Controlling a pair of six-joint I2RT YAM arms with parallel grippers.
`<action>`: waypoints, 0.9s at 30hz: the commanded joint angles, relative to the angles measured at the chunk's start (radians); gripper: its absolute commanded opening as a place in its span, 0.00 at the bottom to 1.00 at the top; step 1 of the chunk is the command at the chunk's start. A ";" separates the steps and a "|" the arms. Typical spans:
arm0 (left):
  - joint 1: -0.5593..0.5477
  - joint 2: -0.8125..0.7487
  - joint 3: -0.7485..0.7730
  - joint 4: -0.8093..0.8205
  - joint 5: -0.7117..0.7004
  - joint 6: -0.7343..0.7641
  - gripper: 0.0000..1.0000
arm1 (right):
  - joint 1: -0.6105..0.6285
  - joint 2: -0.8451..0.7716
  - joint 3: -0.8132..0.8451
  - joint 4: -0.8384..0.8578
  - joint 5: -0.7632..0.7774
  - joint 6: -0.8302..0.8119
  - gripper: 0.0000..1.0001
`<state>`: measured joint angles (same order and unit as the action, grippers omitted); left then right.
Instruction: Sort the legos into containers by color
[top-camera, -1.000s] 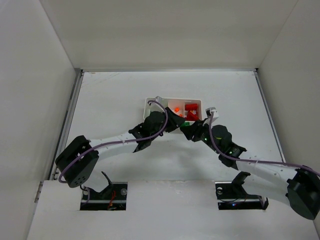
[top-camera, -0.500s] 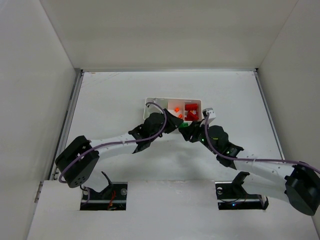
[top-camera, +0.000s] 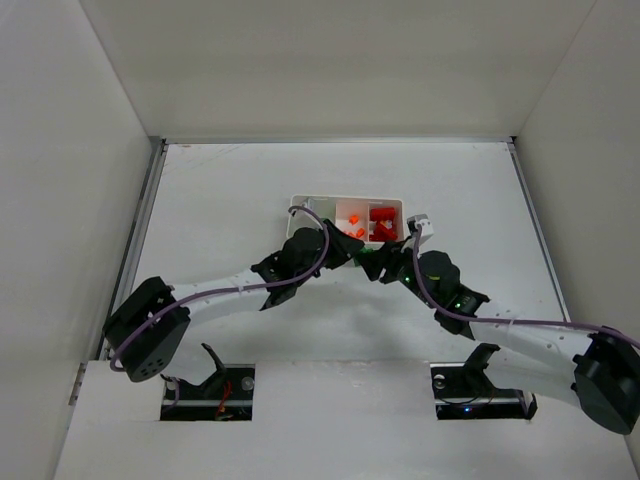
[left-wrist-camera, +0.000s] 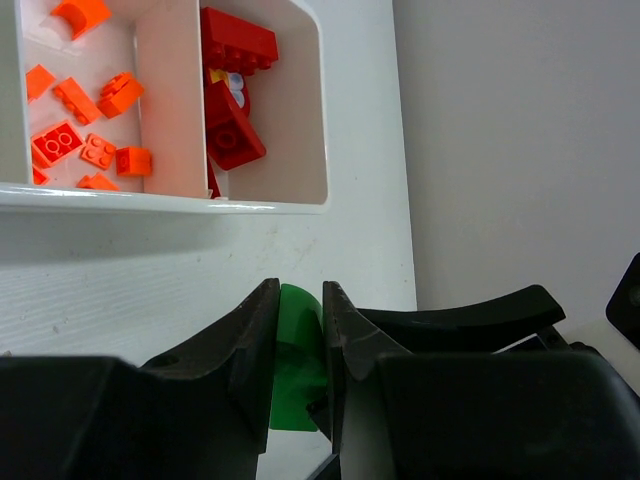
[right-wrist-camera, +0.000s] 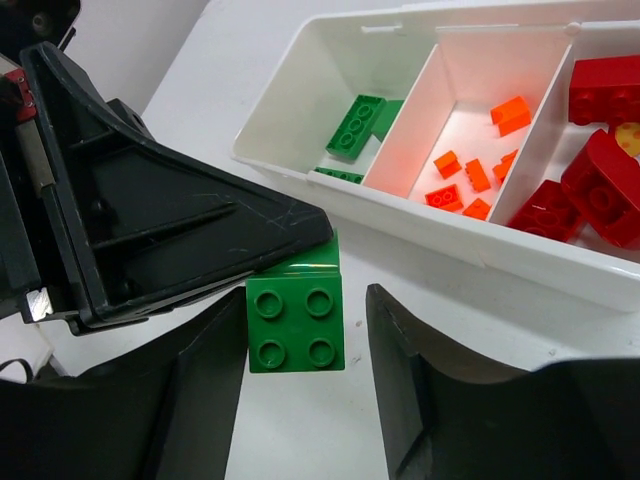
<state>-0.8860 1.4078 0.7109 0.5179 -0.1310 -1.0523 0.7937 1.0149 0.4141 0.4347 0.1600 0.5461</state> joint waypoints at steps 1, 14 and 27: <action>0.005 -0.041 -0.011 0.025 -0.001 0.021 0.10 | 0.006 -0.013 0.034 0.064 -0.014 0.000 0.51; 0.020 -0.055 -0.031 0.024 -0.004 0.025 0.10 | 0.000 -0.050 0.012 0.091 -0.030 0.011 0.38; 0.032 -0.099 -0.054 0.028 -0.007 0.028 0.10 | -0.059 -0.059 0.002 0.098 -0.118 0.081 0.31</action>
<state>-0.8707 1.3632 0.6773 0.5156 -0.1299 -1.0443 0.7708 0.9932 0.4137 0.4515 0.0917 0.5770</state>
